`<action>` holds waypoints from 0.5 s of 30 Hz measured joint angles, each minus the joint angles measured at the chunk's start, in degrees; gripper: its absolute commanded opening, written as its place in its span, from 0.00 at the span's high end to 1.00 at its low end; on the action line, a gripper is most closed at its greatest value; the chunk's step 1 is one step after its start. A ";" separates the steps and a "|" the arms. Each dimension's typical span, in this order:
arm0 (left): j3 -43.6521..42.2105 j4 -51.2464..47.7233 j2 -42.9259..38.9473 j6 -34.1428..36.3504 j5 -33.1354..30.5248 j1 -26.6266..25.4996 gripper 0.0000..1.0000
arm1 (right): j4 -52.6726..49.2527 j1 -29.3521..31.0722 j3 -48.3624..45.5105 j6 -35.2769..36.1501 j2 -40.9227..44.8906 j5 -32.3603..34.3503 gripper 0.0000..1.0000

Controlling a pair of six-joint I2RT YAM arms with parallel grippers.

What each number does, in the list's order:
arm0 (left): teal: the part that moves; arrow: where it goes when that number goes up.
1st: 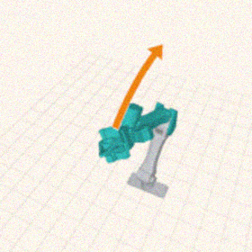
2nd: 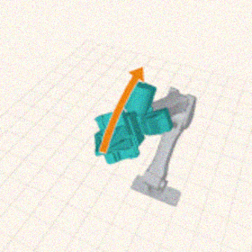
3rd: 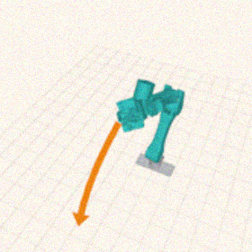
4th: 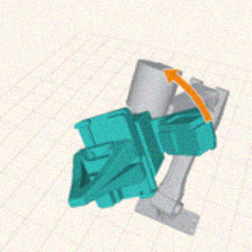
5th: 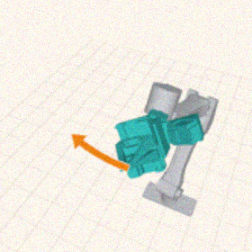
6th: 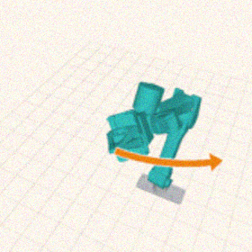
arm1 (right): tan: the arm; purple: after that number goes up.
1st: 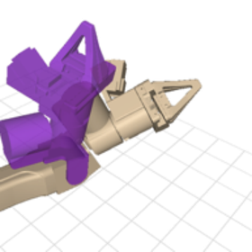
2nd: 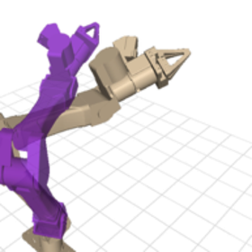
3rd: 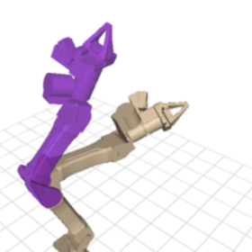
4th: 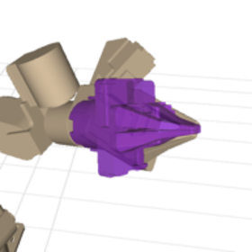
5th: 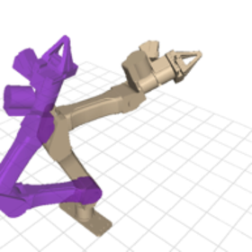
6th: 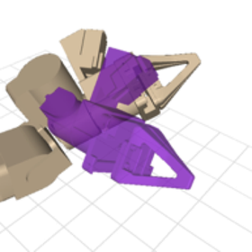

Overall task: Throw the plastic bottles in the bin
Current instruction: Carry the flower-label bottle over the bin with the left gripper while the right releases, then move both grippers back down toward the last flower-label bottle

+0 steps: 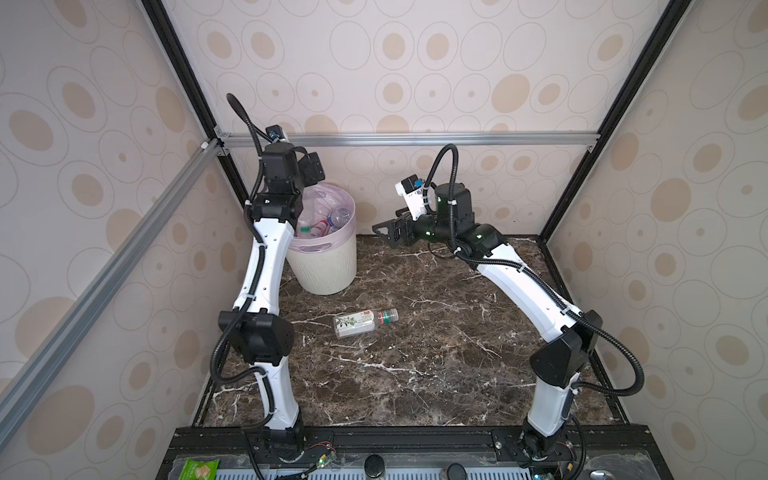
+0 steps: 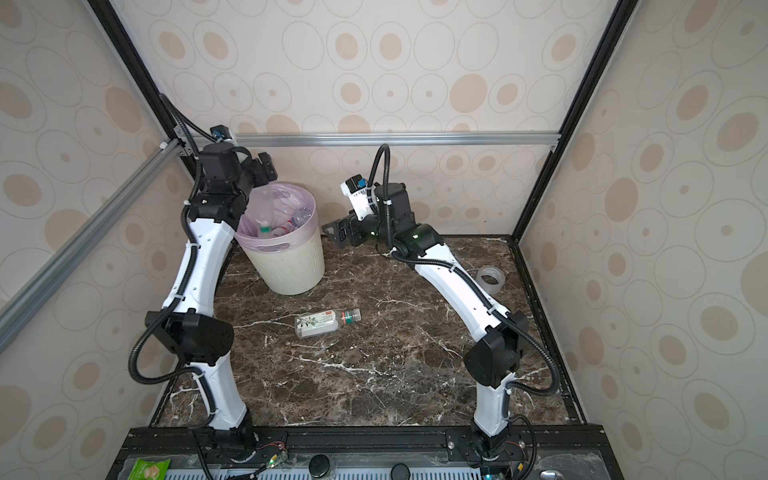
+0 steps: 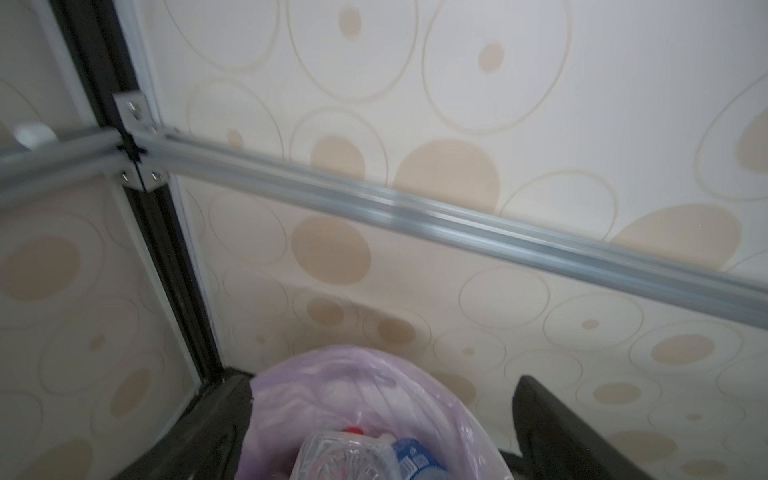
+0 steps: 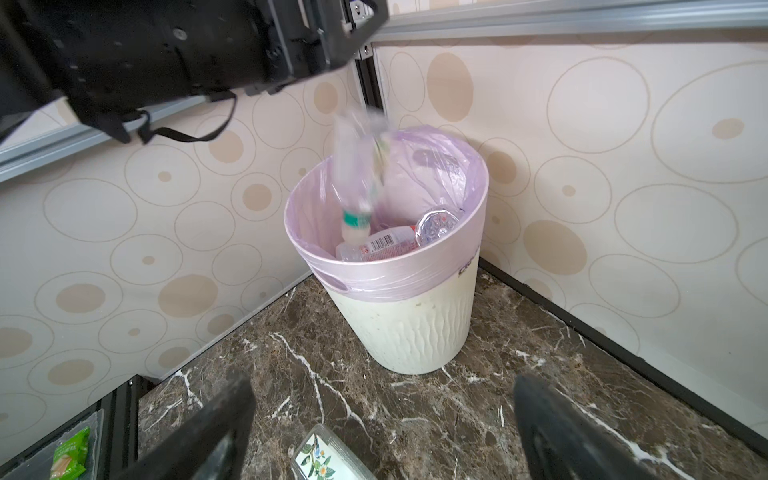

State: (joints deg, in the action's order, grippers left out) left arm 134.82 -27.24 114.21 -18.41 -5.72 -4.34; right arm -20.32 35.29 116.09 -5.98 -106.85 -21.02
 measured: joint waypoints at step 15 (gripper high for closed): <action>-23.54 7.98 -25.24 -9.22 8.87 -4.20 0.01 | -1.79 -0.02 -0.46 -1.22 0.04 1.64 0.00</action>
State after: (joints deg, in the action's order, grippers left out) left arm 111.28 -19.27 88.97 -27.64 3.16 -8.54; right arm -22.11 35.27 115.63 -7.20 -106.80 -19.38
